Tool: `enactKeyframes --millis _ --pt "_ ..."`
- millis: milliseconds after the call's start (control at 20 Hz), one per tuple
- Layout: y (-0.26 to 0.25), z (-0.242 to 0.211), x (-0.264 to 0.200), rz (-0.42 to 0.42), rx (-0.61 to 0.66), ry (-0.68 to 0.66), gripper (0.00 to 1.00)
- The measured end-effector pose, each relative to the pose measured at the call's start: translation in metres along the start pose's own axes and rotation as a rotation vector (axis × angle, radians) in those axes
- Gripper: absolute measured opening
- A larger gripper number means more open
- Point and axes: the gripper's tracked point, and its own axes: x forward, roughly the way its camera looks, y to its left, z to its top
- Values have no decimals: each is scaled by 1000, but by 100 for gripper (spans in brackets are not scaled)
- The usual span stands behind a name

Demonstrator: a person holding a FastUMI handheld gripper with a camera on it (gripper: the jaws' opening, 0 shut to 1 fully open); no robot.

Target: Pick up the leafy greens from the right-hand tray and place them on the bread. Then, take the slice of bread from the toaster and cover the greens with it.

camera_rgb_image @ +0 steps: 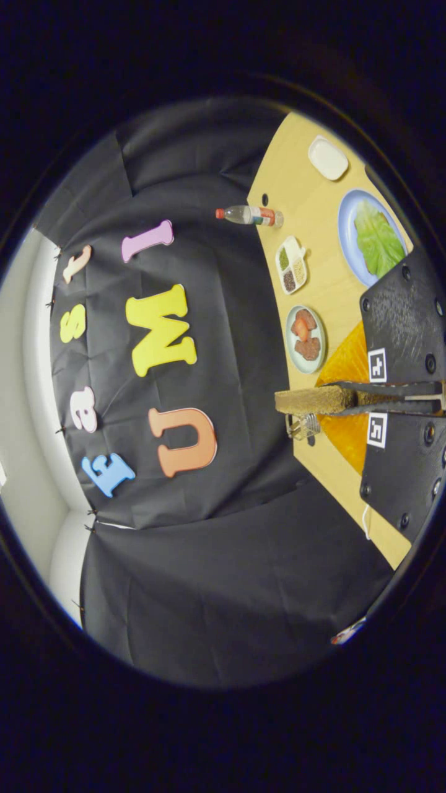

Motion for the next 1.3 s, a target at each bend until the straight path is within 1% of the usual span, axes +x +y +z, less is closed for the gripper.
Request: enactKeyframes --millis 150,250,450,550,700,900,1150,1300 --pt "-19 18 -15 -15 8 -51 3" --pt "-39 22 -26 -42 17 -73 3" --pt "-95 22 -41 -134 25 -117 3" --pt "-120 18 -42 -174 40 -130 3" --pt "-144 -2 -38 -205 79 -102 3" --pt "-163 -34 -25 -228 86 -58 3" --pt "-178 -67 -11 -237 103 -11 3" --pt "-187 -87 -5 -222 131 -2 3"
